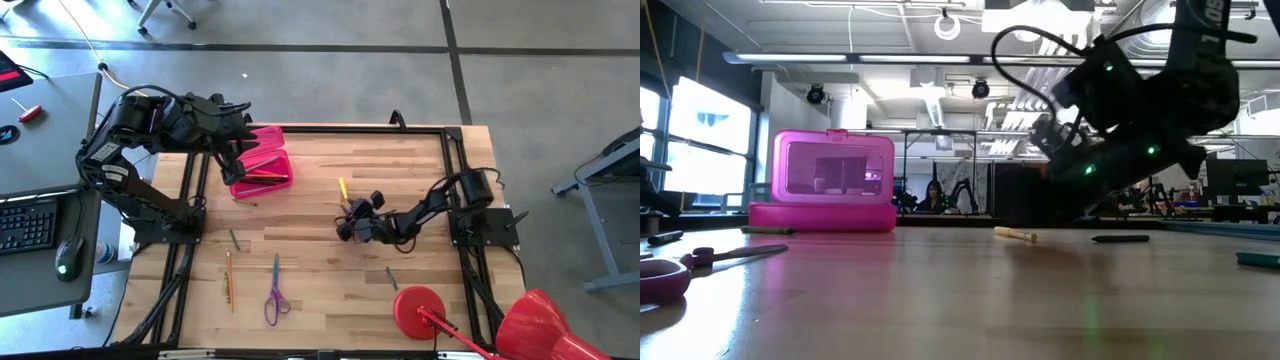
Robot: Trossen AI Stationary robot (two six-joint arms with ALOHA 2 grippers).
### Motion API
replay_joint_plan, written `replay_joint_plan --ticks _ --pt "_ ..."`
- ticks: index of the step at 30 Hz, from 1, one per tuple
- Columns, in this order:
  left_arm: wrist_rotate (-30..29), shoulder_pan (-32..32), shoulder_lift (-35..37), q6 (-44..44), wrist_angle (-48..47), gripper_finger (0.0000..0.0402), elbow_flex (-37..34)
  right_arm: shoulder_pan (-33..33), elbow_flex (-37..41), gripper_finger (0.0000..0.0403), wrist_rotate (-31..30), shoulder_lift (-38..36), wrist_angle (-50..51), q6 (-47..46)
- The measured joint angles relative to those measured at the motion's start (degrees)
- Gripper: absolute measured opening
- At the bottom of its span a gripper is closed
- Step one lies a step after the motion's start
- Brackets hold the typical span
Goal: Pick & place school supplies into a supply box
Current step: Put the yellow pen into the supply box
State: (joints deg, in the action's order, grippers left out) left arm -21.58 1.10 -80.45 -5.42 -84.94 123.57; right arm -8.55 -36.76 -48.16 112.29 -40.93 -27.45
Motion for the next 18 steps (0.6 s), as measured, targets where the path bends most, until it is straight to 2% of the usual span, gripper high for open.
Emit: replay_joint_plan --ticks 5,11,18 --pt "0.02 0.00 0.00 0.28 -0.01 0.0101 0.00 0.46 -3.87 0.0108 -2.24 5.23 -0.39 1.51" --pt "0.04 -0.01 0.00 0.46 -0.07 0.0101 0.00 1.50 -5.00 0.0108 -7.30 11.83 -2.40 -8.15" --pt "0.02 0.00 -0.01 0.66 -0.07 0.0101 0.00 1.39 -5.09 0.0108 -9.45 17.66 -11.57 -9.96"
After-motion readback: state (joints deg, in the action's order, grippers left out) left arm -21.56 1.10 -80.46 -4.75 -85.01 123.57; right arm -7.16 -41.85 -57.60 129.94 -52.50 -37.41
